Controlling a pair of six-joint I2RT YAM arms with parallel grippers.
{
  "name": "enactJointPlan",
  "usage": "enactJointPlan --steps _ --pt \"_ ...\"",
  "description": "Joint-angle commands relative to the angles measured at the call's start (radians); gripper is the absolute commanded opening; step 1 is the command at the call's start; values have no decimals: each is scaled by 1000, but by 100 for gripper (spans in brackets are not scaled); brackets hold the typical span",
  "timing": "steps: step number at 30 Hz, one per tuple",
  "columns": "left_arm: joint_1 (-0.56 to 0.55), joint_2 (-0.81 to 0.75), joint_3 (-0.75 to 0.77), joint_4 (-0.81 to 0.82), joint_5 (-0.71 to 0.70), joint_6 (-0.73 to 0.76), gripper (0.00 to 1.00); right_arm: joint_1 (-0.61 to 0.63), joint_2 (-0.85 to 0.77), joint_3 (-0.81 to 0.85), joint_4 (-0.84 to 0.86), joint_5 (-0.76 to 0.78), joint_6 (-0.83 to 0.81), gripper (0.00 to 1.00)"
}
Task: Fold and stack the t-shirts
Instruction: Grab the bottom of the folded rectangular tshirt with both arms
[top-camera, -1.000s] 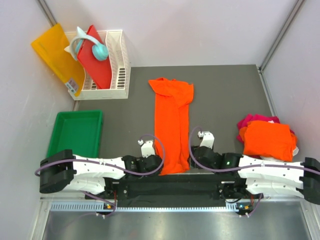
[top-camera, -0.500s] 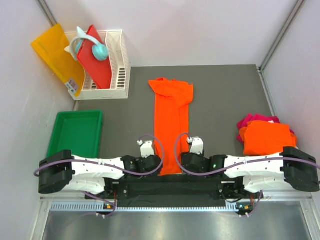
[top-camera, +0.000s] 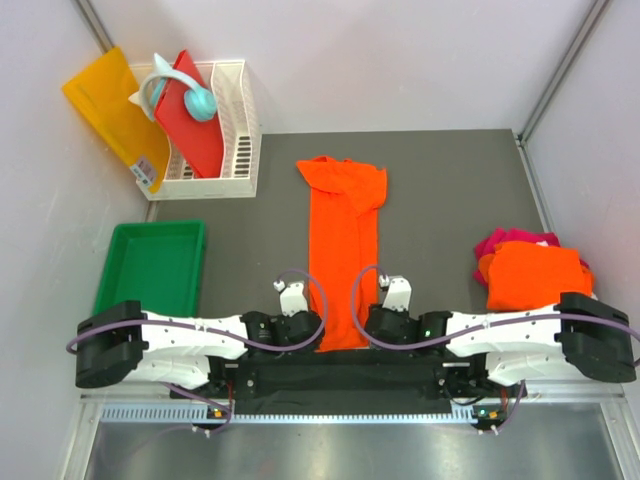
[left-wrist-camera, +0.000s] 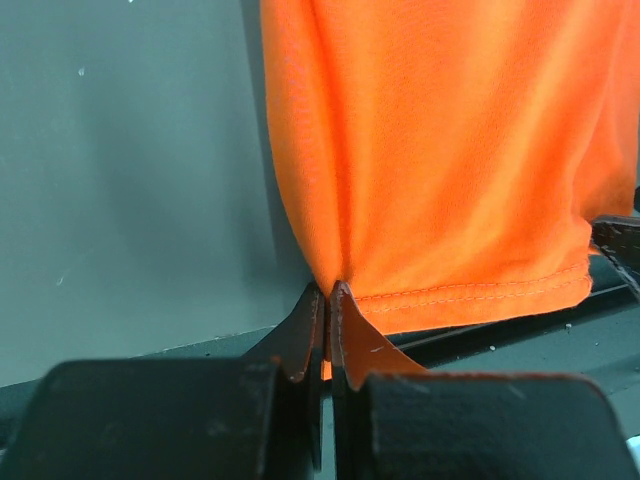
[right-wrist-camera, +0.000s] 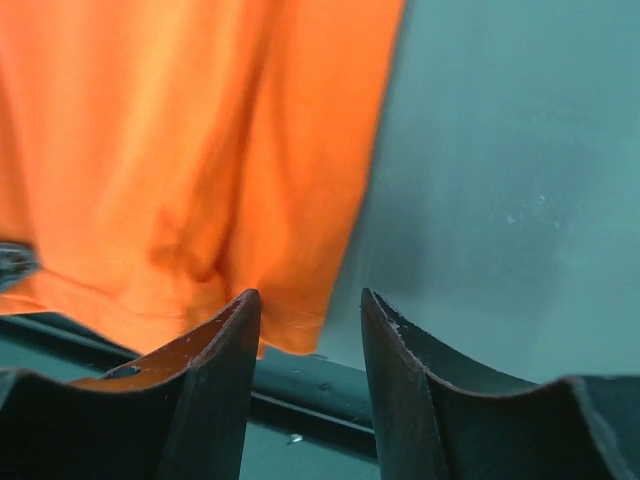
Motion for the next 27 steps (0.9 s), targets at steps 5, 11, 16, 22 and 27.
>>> enactJointPlan --steps 5,11,16,22,27 --pt "-10 29 -10 -47 20 6 0 25 35 -70 29 -26 73 42" --pt "-10 40 -7 -44 25 15 0 37 78 -82 41 -57 100 22" --pt "-8 31 -10 -44 25 13 0 74 92 -93 12 -65 157 0" --pt "-16 -13 4 -86 -10 10 0 158 40 -42 -147 21 234 0" --pt "-22 -95 79 -211 -101 47 0 201 -13 71 -325 141 280 0"
